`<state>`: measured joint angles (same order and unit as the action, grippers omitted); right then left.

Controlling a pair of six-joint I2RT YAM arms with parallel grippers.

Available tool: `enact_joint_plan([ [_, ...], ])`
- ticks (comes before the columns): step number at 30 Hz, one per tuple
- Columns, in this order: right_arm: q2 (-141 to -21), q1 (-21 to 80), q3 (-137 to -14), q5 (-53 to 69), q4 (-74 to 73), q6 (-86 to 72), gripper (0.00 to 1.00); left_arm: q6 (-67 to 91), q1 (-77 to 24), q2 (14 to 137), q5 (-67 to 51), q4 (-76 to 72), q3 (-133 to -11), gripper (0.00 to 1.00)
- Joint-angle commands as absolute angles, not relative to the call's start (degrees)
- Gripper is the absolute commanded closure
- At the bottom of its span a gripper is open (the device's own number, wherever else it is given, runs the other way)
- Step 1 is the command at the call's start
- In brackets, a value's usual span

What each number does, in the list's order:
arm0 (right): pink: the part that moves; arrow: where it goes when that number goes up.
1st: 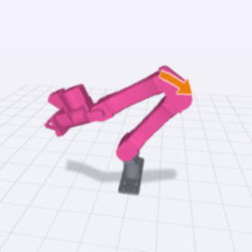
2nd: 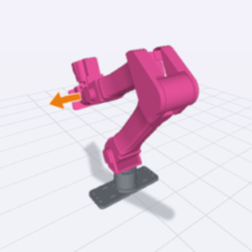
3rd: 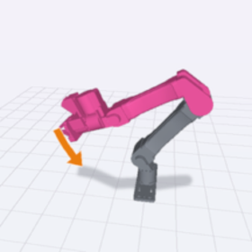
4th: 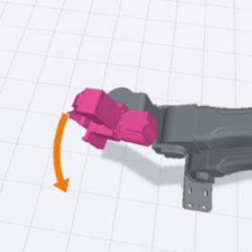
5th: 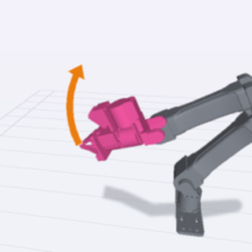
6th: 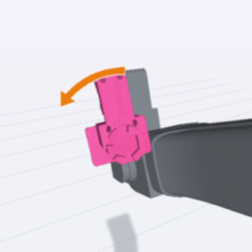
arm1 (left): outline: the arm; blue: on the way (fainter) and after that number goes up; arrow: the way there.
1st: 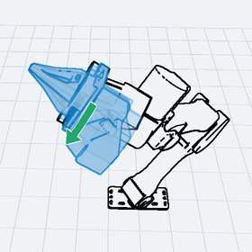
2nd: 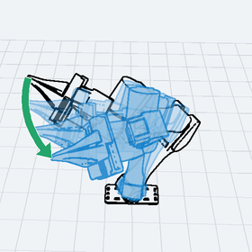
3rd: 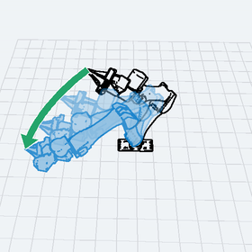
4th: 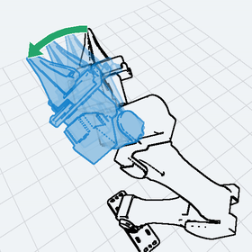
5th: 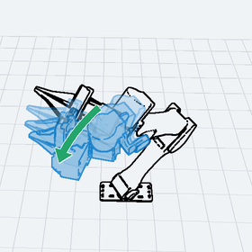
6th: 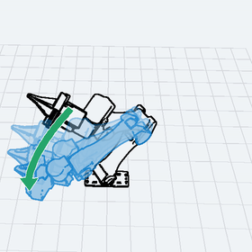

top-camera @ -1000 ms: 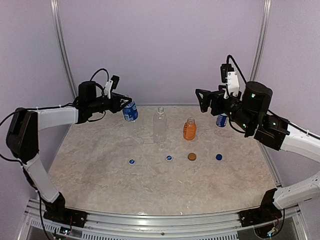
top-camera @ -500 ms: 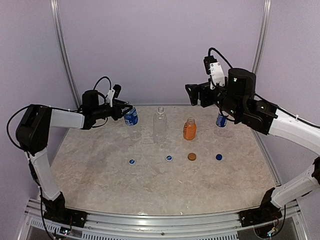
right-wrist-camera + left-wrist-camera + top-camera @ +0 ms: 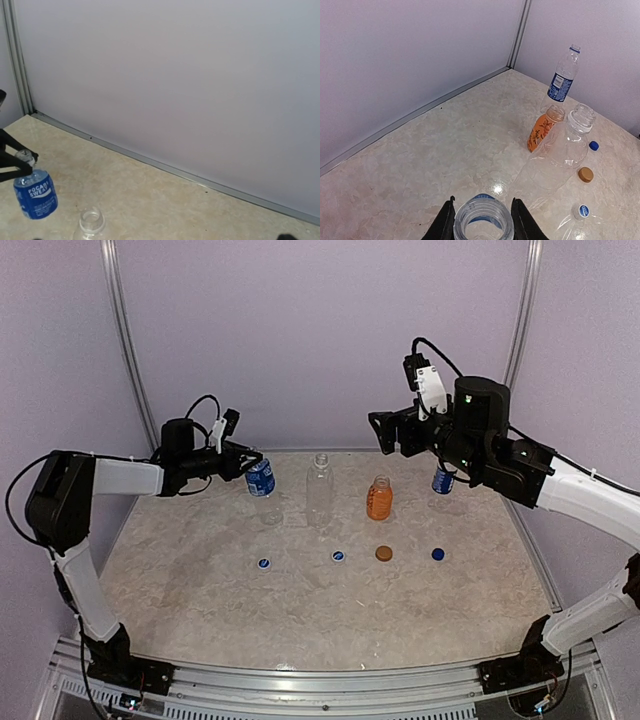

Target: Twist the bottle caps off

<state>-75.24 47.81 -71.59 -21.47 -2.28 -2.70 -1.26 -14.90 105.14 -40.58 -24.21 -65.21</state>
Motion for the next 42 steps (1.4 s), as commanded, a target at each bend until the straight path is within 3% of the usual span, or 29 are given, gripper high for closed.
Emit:
enact_joint_plan([
  [1,-75.6,47.2,-71.9,-20.2,-2.0,-2.4,0.01,-4.7,-15.2,104.4,-41.4,-20.5,-64.0,0.98],
  [2,-75.6,47.2,-71.9,-20.0,-1.9,-2.5,0.01,-5.5,-15.1,104.6,-41.5,-20.7,-63.7,0.88],
  [6,-75.5,47.1,-72.2,-19.5,-2.7,-2.9,0.01,-5.8,-15.1,104.8,-42.0,-20.8,-63.5,0.35],
  [12,-76.2,47.0,-72.3,-18.6,-2.6,-2.8,0.01,-5.1,-14.9,103.9,-42.9,-20.5,-64.2,0.02],
  [23,-79.5,41.8,-75.4,-16.7,-8.2,-8.7,0.01,-6.1,-14.9,99.6,-45.0,-18.5,-63.7,0.01],
  [30,-79.4,29.8,-79.2,-19.7,-17.7,-15.7,0.01,-2.1,-14.5,92.5,-37.9,-12.1,-66.1,0.01],
  [36,-71.5,14.1,-74.7,-26.3,-24.5,-17.1,0.01,-0.9,-10.1,82.9,-25.1,-1.5,-66.0,0.01],
  [42,-56.7,4.3,-62.3,-23.0,-28.3,-18.3,0.01,2.7,-0.7,71.1,-20.8,6.0,-59.2,0.01],
])
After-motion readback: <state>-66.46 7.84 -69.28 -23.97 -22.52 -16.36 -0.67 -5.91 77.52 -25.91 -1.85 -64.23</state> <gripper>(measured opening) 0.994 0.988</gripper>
